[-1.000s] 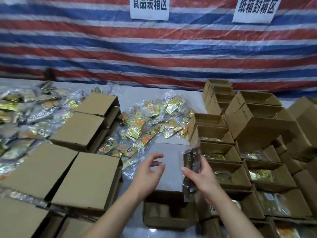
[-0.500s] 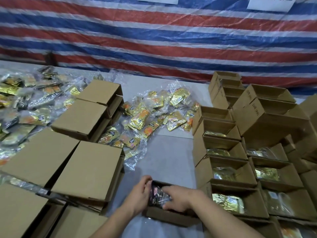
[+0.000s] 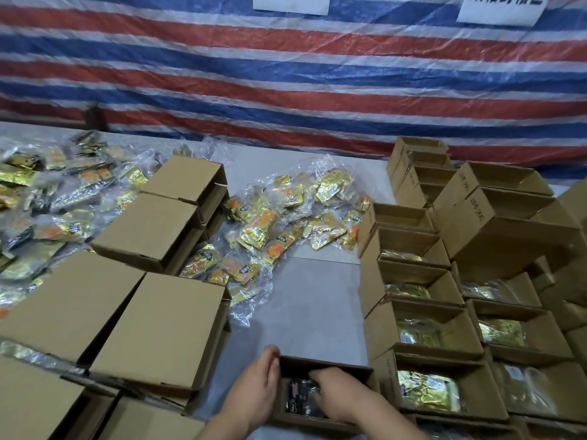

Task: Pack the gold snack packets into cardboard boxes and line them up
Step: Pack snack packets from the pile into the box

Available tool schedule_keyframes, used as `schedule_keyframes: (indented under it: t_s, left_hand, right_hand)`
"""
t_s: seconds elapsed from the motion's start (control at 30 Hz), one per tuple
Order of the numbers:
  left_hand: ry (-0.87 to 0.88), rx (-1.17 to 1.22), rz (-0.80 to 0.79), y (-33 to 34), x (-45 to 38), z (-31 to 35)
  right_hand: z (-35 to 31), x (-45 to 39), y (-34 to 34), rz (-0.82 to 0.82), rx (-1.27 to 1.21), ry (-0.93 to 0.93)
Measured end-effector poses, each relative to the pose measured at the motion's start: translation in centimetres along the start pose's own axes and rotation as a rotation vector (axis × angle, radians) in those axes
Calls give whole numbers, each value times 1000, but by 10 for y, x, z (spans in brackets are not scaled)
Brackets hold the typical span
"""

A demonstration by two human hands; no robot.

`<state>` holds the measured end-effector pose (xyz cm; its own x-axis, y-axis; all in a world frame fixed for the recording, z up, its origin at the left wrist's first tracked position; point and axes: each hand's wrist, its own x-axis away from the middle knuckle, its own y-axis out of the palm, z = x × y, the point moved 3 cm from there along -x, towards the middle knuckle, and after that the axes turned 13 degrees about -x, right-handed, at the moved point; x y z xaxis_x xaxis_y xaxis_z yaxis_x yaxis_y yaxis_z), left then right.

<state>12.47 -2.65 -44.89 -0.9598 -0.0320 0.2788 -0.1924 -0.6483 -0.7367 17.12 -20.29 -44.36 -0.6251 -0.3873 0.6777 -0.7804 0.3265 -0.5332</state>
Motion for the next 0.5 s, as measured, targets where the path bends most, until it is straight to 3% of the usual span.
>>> schedule_keyframes:
  t_s: [0.2, 0.33, 0.5]
  left_hand:
    - [18, -37, -27, 3, -2, 7]
    - [15, -114, 9, 6, -1, 16]
    - [-20, -137, 56, -1, -5, 25]
  right_hand:
    - [5, 0, 9, -42, -86, 102]
    - [4, -2, 15, 25, -215, 184]
    - [-11, 14, -4, -93, -168, 58]
